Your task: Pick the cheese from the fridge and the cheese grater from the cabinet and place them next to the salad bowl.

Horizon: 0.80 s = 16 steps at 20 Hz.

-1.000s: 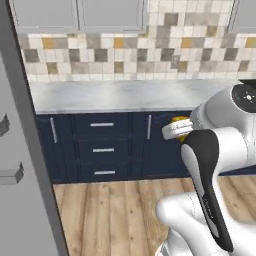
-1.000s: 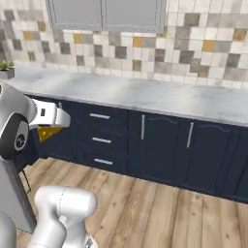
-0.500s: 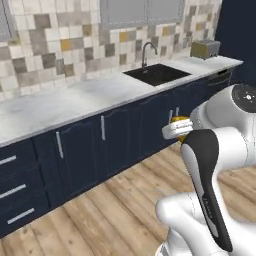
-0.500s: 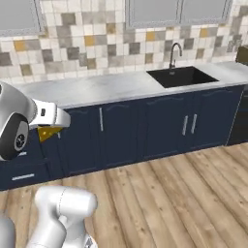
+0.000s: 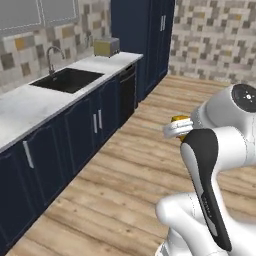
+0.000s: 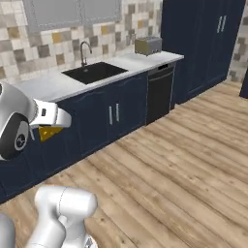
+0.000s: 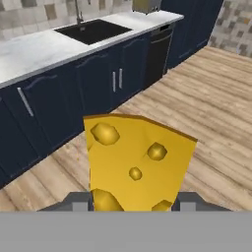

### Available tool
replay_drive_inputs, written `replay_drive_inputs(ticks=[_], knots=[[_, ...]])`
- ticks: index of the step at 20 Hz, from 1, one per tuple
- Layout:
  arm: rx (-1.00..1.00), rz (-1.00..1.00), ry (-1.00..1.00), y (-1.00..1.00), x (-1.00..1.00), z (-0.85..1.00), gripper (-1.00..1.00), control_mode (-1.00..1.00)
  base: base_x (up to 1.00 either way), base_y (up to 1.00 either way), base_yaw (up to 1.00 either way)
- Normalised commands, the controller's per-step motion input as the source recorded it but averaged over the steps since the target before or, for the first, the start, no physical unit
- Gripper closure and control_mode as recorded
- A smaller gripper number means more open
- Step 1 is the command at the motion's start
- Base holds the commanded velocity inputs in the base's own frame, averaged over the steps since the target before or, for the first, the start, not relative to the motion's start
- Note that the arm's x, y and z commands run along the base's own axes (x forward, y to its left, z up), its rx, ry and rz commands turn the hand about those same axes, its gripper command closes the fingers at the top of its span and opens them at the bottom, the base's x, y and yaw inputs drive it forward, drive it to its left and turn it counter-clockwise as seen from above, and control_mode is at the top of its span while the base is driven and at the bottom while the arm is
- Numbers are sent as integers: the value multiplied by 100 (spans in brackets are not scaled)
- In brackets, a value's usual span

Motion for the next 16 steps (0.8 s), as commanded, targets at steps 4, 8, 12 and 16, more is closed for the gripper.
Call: replay_drive_inputs(ticks=[4, 8, 12, 16], knots=[[0, 0, 0, 0, 0, 0, 100, 100, 17, 36, -68], [0, 0, 0, 0, 0, 0, 100, 100, 25, 37, -67], [0, 0, 0, 0, 0, 0, 100, 100, 32, 41, -57], [0, 0, 0, 0, 0, 0, 100, 100, 52, 42, -26]])
